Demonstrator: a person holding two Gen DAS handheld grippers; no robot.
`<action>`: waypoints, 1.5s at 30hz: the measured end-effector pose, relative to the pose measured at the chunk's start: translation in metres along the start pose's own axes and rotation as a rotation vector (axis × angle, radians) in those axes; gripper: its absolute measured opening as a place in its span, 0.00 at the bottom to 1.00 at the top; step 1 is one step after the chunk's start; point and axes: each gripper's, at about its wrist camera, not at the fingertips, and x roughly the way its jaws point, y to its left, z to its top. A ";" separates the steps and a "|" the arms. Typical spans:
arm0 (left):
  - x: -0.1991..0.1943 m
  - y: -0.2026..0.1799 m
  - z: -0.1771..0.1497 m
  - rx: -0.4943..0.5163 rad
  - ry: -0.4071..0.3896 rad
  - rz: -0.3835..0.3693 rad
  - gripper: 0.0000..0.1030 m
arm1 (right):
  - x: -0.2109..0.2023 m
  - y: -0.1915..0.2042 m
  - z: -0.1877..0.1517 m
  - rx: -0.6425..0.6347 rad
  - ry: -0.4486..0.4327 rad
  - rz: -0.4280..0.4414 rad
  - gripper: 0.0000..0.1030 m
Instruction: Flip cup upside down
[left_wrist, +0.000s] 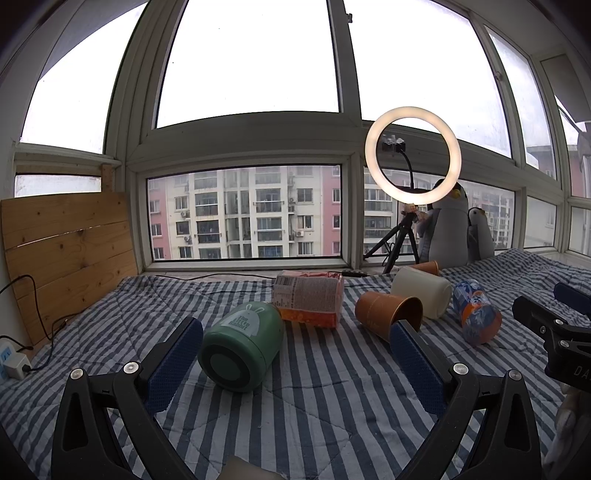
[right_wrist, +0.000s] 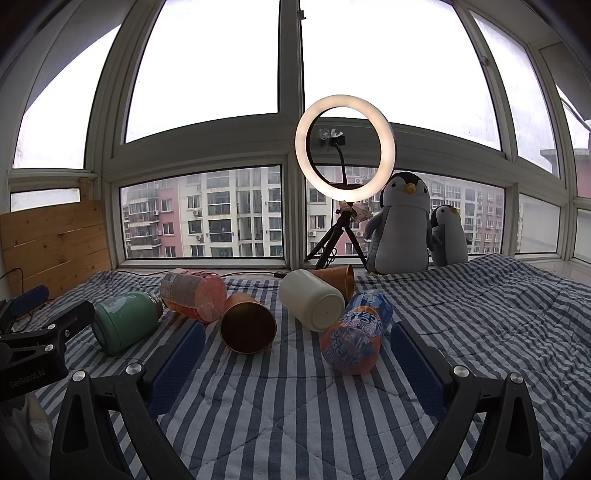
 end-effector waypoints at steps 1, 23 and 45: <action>0.000 0.000 0.000 0.000 0.000 0.000 0.99 | 0.000 0.000 0.000 0.000 0.000 0.000 0.96; 0.000 0.000 -0.001 -0.001 0.003 -0.002 0.99 | 0.000 0.000 -0.001 0.001 0.001 0.000 0.96; 0.019 0.019 -0.001 -0.075 0.108 -0.034 0.99 | 0.005 -0.006 -0.003 0.028 0.034 0.011 0.96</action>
